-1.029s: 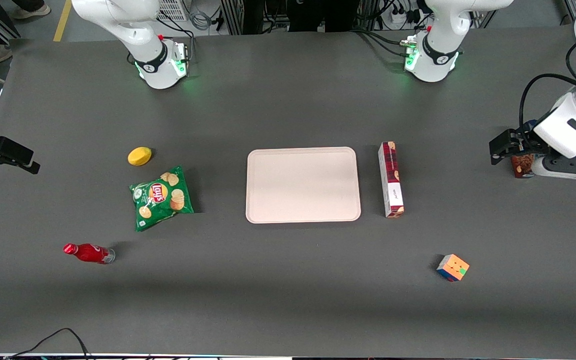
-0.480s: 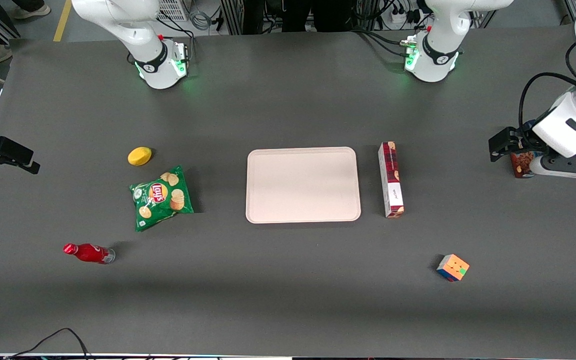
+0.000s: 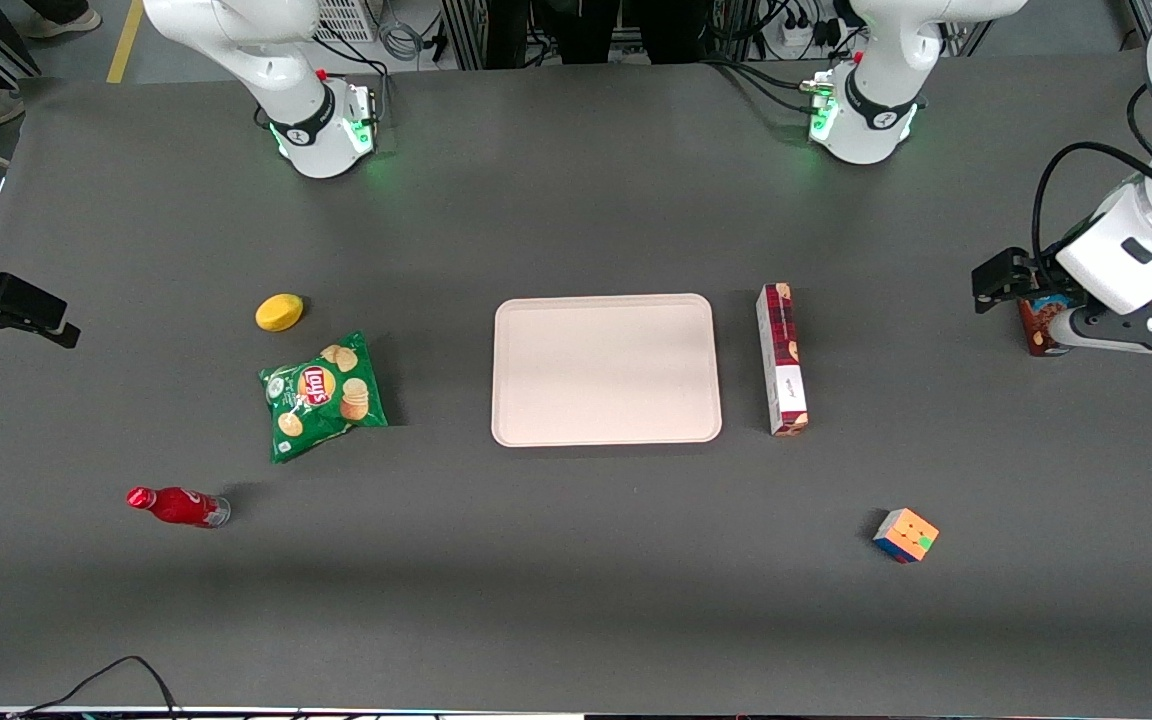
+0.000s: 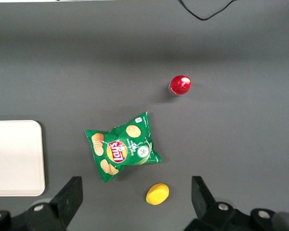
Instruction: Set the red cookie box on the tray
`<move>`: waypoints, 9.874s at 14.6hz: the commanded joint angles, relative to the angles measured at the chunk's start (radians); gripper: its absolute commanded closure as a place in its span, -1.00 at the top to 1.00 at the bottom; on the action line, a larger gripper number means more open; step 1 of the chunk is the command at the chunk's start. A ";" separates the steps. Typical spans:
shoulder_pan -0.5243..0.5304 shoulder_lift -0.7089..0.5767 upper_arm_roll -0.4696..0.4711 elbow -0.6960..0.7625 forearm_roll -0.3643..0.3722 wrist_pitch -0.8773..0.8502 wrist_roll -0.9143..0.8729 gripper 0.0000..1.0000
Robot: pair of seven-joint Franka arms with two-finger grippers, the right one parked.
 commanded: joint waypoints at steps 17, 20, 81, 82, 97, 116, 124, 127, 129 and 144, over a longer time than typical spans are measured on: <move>-0.022 -0.094 -0.148 -0.663 -0.054 0.634 -0.228 1.00; -0.026 -0.071 -0.180 -0.722 -0.054 0.715 -0.272 1.00; -0.031 0.124 -0.272 -0.116 -0.175 0.171 -0.447 -0.84; -0.032 0.131 -0.301 -0.119 -0.175 0.197 -0.483 -0.84; -0.068 0.332 -0.510 -0.423 0.168 0.794 -0.821 -0.82; -0.066 0.513 -0.502 -0.423 0.465 0.915 -1.053 0.95; -0.057 0.506 -0.501 -0.421 0.463 0.900 -1.054 1.00; -0.058 0.443 -0.510 -0.386 0.462 0.837 -1.044 1.00; -0.057 0.409 -0.560 -0.273 0.449 0.629 -1.037 1.00; -0.026 0.009 -0.177 0.078 0.080 -0.079 -0.321 1.00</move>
